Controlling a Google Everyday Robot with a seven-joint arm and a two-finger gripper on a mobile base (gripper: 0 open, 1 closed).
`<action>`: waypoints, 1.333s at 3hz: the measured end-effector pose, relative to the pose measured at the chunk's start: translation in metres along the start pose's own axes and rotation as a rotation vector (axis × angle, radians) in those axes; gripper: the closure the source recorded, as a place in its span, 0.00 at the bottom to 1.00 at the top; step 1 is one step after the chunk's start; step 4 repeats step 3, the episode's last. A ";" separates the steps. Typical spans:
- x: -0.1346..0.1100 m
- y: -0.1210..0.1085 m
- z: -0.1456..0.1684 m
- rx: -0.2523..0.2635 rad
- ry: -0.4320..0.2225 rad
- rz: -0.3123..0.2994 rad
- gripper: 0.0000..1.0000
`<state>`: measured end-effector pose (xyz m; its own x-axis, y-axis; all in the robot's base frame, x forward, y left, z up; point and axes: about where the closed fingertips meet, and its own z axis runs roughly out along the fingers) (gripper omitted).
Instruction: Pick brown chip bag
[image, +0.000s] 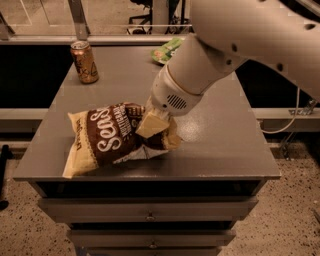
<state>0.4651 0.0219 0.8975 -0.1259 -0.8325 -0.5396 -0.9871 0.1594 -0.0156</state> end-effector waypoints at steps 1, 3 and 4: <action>-0.006 -0.017 -0.056 0.092 -0.088 0.025 1.00; -0.005 -0.036 -0.110 0.206 -0.192 0.112 1.00; -0.005 -0.036 -0.110 0.206 -0.192 0.112 1.00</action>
Offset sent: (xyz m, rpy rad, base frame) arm 0.0455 -0.1018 0.1384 0.2827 -0.2026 -0.3656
